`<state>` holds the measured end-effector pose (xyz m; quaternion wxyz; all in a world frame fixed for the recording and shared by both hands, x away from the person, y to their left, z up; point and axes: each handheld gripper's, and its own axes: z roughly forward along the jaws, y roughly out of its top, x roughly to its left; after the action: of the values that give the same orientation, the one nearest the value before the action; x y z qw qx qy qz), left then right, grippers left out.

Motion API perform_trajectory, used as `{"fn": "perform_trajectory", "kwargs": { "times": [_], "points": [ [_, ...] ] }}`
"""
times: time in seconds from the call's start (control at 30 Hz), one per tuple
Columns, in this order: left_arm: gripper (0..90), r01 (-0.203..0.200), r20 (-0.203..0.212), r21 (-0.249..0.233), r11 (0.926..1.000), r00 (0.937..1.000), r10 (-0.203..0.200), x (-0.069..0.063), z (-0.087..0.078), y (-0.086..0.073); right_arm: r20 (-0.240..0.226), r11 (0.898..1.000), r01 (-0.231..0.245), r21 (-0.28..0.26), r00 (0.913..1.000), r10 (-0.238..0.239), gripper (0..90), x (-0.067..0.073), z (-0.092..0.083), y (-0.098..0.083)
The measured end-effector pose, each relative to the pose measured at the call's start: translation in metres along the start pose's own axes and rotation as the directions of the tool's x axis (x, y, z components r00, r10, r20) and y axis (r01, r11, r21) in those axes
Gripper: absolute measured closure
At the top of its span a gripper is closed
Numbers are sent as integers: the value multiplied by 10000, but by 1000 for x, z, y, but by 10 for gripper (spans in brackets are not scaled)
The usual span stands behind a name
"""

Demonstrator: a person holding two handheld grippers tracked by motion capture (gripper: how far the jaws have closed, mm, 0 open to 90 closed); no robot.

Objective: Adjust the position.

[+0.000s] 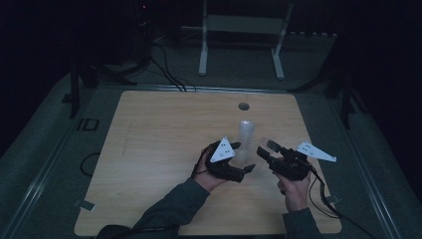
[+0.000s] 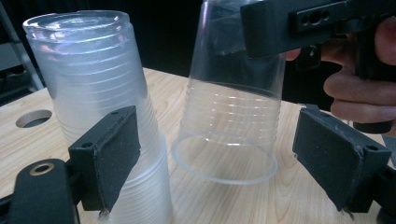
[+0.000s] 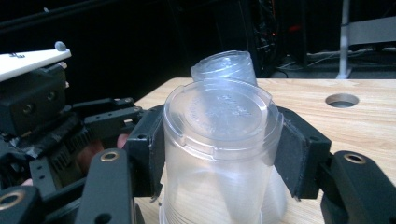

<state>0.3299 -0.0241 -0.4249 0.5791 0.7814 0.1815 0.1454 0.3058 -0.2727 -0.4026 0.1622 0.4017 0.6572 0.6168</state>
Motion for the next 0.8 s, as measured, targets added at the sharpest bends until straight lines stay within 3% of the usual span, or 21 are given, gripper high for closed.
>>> {"fn": "perform_trajectory", "kwargs": {
  "times": [0.3,0.8],
  "points": [
    [157,-91,-21,-16,10000,10000,91,-2,1,0,-486,9983,-578,-81,9972,573,410,3,8,-5],
    [168,-14,138,71,10000,9999,13,-3,7,-5,-1103,9935,-1116,-223,9880,1085,410,5,12,-7]
  ]
}}
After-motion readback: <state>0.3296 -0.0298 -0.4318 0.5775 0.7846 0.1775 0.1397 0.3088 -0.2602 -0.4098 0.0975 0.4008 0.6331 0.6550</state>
